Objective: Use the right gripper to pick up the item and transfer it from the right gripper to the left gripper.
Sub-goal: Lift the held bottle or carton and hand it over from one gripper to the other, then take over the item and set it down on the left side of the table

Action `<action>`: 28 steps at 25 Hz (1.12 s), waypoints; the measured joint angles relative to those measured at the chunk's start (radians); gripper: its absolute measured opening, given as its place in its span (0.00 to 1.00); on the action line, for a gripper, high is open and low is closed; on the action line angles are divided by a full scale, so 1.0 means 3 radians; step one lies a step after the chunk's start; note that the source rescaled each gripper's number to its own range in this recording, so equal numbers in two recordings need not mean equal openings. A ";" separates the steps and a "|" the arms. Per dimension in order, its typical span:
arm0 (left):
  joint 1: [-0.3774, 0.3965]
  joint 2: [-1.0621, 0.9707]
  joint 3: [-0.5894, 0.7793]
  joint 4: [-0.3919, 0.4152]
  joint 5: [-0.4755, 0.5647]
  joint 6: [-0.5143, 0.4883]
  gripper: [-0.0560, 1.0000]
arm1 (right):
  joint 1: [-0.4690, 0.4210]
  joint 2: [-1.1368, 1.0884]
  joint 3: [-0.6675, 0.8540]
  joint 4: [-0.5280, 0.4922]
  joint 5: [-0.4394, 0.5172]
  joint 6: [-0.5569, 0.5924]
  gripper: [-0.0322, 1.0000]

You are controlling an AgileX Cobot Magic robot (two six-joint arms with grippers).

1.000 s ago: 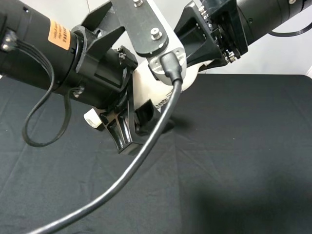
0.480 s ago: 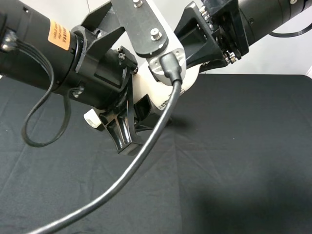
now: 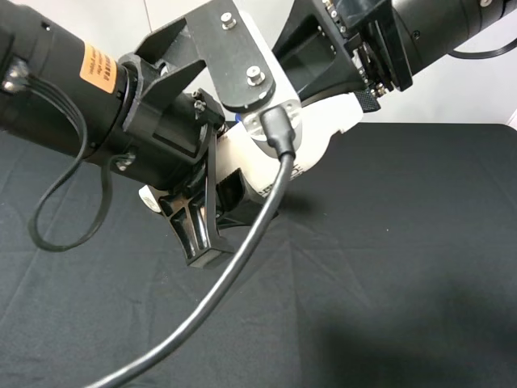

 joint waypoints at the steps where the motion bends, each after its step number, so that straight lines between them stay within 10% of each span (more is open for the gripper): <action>1: 0.0000 0.0000 0.0000 0.0000 0.0003 0.0000 0.07 | 0.0000 0.0000 0.0000 0.0000 0.0000 0.0000 0.99; 28: 0.0000 0.0000 0.0000 0.0011 0.0006 0.0000 0.07 | 0.0000 -0.0003 -0.0902 -0.1023 -0.0076 0.0425 1.00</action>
